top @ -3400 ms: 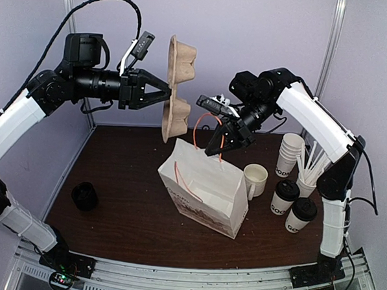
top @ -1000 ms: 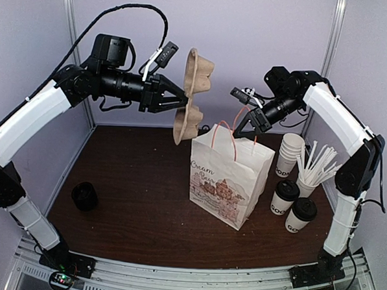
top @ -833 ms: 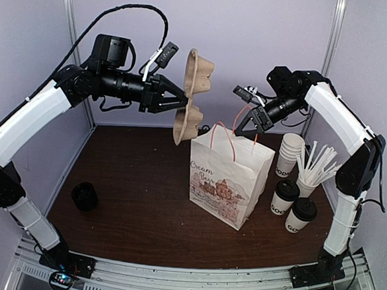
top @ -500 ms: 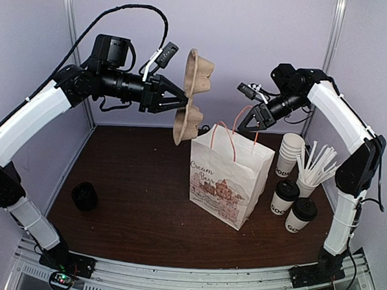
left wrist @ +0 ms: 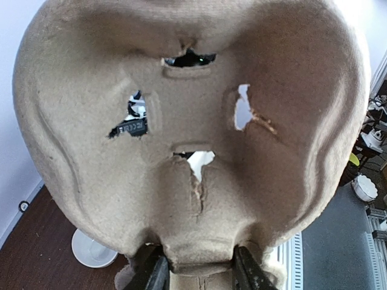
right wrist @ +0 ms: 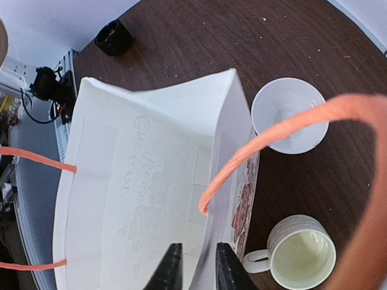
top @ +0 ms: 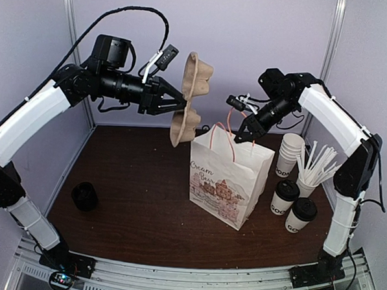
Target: Pack the takeout coffee
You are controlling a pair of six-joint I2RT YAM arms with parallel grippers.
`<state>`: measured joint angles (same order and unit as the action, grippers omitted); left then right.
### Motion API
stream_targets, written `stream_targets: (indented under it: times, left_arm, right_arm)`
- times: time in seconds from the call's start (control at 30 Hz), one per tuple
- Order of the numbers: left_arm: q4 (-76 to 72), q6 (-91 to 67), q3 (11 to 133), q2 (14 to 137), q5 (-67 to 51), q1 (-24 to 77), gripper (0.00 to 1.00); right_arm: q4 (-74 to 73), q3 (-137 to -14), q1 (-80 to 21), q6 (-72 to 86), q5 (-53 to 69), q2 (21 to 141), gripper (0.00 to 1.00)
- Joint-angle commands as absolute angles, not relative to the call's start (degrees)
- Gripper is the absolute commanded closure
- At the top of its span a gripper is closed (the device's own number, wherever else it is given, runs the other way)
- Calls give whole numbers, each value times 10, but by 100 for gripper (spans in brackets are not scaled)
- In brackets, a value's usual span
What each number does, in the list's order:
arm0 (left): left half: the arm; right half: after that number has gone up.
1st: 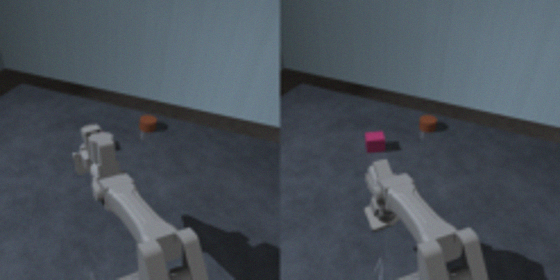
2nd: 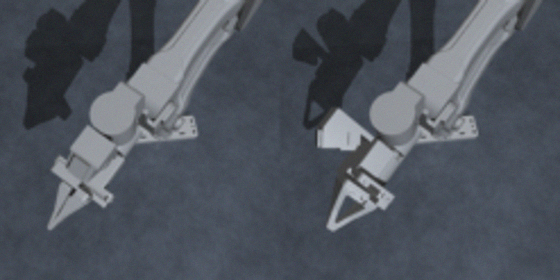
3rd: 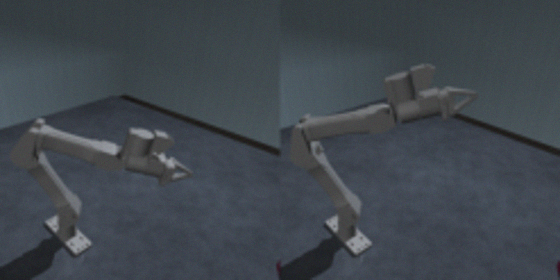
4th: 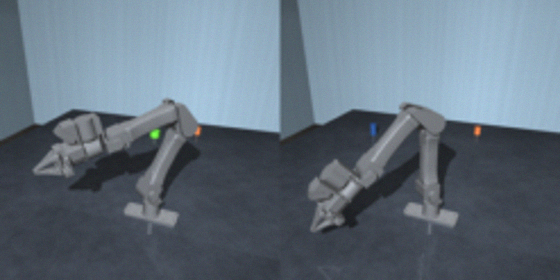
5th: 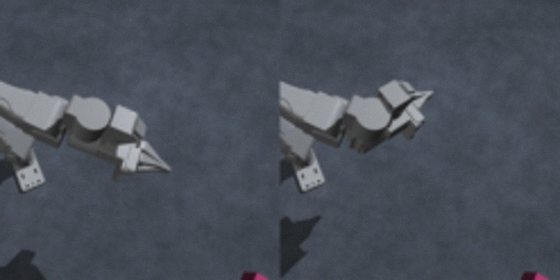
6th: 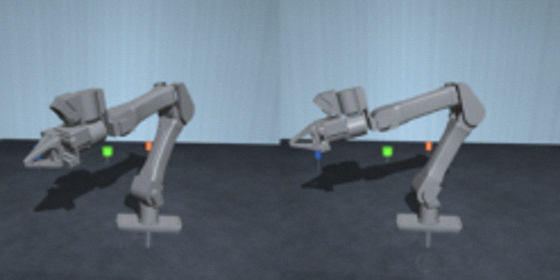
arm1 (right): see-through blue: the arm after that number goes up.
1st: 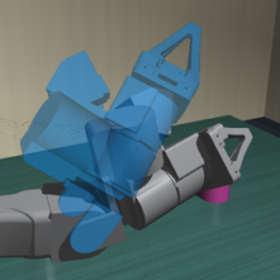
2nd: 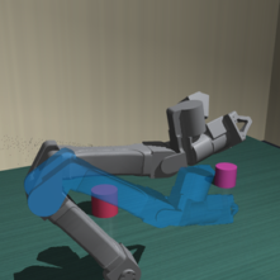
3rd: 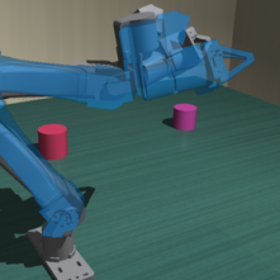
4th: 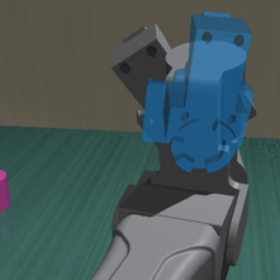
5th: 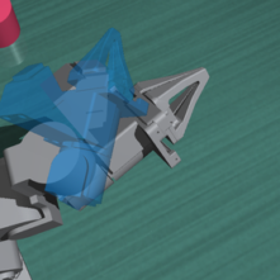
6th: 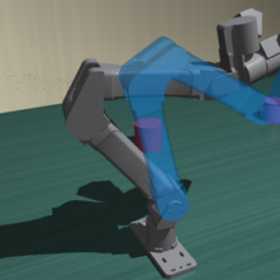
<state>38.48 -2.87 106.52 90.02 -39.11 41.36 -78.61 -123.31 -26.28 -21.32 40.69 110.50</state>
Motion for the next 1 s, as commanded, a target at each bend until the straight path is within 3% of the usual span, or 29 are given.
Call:
stream_targets:
  times: [0.0, 0.2, 0.43, 0.97]
  left_arm:
    - [400, -7, 1089, 893, -371, 417, 67]
    - [429, 21, 1092, 873, -346, 416, 67]
    - [441, 53, 1085, 852, -339, 417, 67]
    - [307, 2, 1091, 913, -478, 451, 68]
  right_arm:
    - [-786, -1231, -284, -227, 375, 1093, 87]
    - [-795, -1245, -308, -238, 373, 1095, 100]
    - [-838, -1295, -329, -275, 483, 1107, 100]
    - [-885, -1323, -384, -316, 538, 1150, 100]
